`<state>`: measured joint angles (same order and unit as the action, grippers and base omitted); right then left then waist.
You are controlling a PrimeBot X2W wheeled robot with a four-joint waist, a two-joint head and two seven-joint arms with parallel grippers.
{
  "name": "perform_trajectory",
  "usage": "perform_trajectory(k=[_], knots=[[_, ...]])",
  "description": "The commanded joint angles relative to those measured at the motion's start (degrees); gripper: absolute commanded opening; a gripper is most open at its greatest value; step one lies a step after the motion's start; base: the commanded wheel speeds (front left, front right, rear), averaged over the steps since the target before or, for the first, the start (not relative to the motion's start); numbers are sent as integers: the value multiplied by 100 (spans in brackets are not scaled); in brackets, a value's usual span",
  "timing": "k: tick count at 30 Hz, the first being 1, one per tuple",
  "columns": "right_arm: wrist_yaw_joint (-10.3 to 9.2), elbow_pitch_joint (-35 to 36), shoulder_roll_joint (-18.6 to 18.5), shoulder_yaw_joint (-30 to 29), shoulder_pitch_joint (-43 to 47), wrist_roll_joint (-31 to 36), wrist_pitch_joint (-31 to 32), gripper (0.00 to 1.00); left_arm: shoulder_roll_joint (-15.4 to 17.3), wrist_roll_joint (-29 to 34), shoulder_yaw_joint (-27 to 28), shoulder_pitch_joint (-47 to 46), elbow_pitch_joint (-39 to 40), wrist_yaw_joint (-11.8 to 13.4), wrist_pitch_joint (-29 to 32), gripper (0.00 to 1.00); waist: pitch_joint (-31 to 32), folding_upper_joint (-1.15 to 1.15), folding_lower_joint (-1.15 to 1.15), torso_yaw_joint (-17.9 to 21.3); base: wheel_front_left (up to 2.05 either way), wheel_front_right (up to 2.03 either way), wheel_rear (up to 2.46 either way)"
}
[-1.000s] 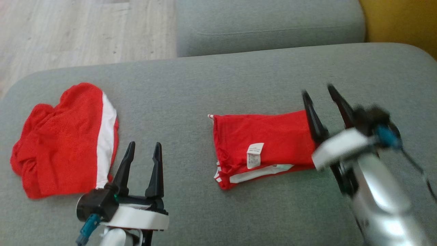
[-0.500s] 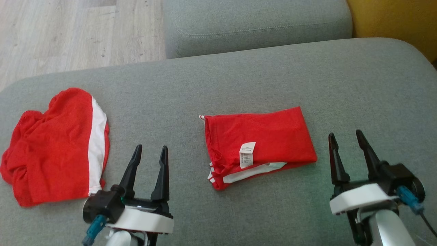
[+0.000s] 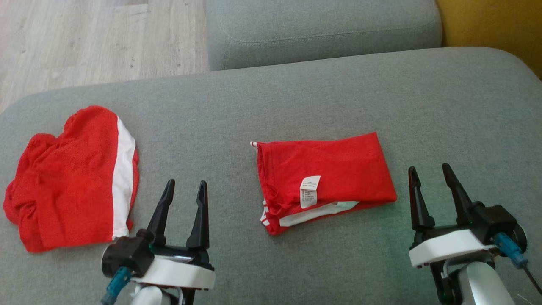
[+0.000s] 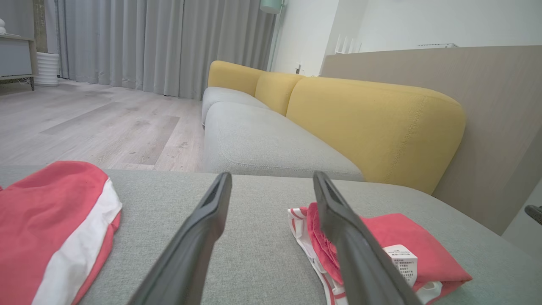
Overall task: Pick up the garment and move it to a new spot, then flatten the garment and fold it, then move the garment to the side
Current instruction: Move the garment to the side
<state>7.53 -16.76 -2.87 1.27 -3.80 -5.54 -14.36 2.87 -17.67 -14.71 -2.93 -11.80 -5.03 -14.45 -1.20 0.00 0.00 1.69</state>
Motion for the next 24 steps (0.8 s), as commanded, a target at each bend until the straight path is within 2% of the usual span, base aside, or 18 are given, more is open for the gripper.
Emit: perform_trajectory(k=[1,12,24], knots=[[-4,163,-1,116,-135,-17,-63,100,0,37,172,-105,213,37,-55,100,-18,0,0,-21,0,0,0],[-4,-573,-1,250,-610,-114,-63,100,0,157,64,-254,137,-41,-55,100,-412,0,0,-256,0,0,0],[-4,-2465,-1,216,-1676,-613,-12,100,0,179,-125,-473,1,-120,-55,100,-824,0,0,-581,0,0,0]])
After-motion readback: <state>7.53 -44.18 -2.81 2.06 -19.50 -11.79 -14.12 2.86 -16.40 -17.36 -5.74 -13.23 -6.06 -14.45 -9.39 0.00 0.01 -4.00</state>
